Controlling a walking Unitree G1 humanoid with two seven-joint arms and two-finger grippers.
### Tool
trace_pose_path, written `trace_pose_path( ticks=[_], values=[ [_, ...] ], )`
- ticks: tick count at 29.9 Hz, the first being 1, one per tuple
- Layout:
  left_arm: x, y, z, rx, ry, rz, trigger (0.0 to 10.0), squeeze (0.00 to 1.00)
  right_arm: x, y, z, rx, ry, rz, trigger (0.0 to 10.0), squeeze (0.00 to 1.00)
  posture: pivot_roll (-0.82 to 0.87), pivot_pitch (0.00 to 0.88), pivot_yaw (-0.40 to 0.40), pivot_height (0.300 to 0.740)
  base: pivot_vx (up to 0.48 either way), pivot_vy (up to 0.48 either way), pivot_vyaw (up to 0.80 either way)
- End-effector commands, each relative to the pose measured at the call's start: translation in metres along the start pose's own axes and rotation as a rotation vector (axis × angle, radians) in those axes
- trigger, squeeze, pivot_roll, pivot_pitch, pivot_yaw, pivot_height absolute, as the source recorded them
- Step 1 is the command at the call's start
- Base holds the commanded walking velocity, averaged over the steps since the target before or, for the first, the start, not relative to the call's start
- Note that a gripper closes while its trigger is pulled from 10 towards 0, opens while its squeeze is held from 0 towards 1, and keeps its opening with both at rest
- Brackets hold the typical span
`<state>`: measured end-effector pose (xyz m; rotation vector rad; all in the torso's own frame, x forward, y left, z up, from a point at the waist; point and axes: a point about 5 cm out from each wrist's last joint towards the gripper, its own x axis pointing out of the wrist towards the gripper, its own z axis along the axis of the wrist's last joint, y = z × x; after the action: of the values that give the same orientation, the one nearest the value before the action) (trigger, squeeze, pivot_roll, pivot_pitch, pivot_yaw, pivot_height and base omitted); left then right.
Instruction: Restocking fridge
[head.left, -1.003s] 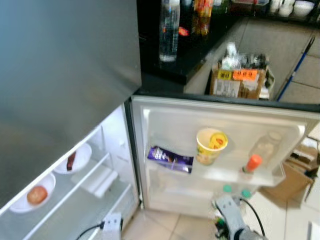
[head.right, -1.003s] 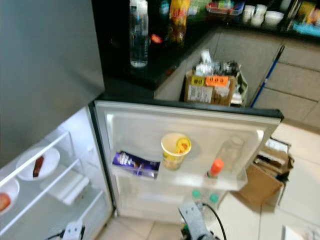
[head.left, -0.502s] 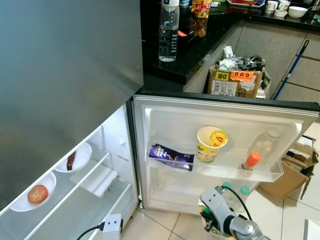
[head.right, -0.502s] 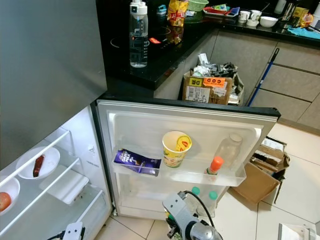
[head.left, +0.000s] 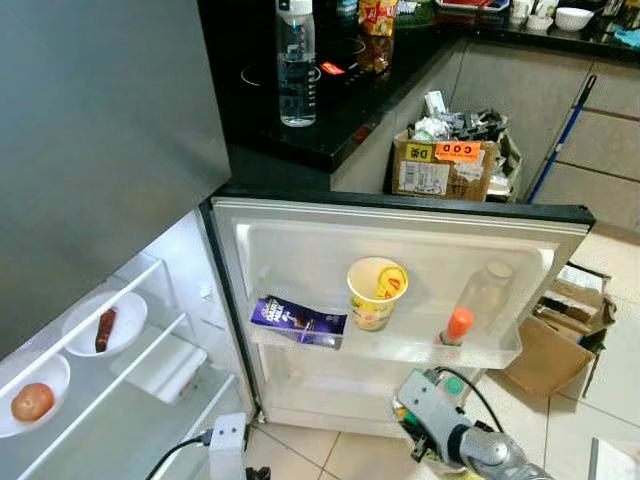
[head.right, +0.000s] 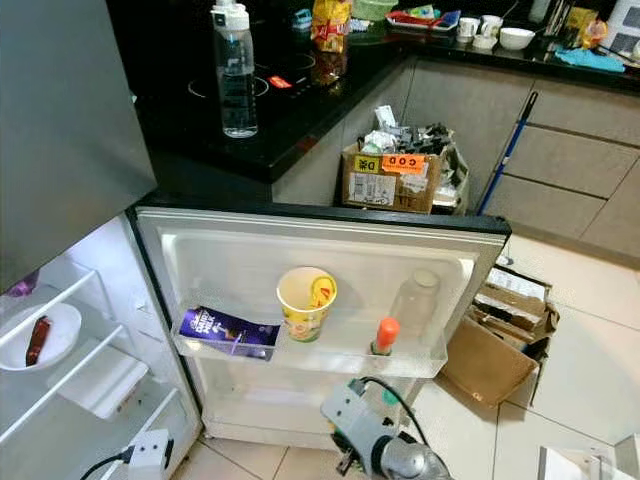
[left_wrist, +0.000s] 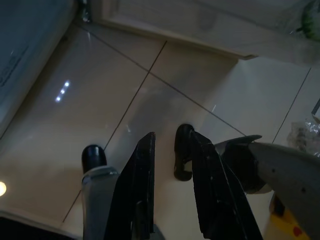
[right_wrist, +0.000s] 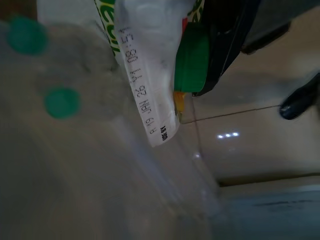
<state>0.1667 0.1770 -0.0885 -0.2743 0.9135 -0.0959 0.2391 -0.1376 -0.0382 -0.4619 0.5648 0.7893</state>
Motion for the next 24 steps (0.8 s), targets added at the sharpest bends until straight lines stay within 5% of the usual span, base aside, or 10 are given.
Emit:
trace_pose_path(
  ticks=[1, 9, 15, 19, 24],
  values=[
    [-0.003, 0.009, 0.005, 0.008, -0.026, 0.030, 10.0, 0.00, 0.005, -0.002, 0.015, -0.025, -0.057, 0.017, 10.0, 0.00, -0.06, 0.000, -0.044, 0.740, 0.000, 0.000, 0.00],
    [-0.004, 0.017, 0.029, 0.044, -0.130, 0.020, 10.0, 0.00, 0.013, -0.001, 0.043, 0.021, -0.191, 0.064, 10.0, 0.00, -0.06, 0.000, -0.042, 0.740, 0.000, 0.000, 0.00],
    [-0.008, 0.028, 0.057, 0.091, -0.219, -0.002, 10.0, 0.00, 0.018, 0.001, 0.069, -0.068, -0.285, 0.099, 10.0, 0.00, -0.05, 0.000, -0.038, 0.740, 0.000, 0.000, 0.00],
    [-0.013, 0.037, 0.090, 0.131, -0.342, -0.006, 10.0, 0.00, 0.021, -0.004, 0.092, 0.061, -0.398, 0.094, 10.0, 0.00, -0.04, 0.000, -0.034, 0.740, 0.000, 0.000, 0.00],
    [-0.016, 0.038, 0.098, 0.198, -0.363, -0.015, 10.0, 0.00, 0.020, -0.008, 0.100, 0.122, -0.450, 0.108, 10.0, 0.00, -0.04, 0.000, -0.033, 0.740, 0.000, 0.000, 0.00]
  ],
)
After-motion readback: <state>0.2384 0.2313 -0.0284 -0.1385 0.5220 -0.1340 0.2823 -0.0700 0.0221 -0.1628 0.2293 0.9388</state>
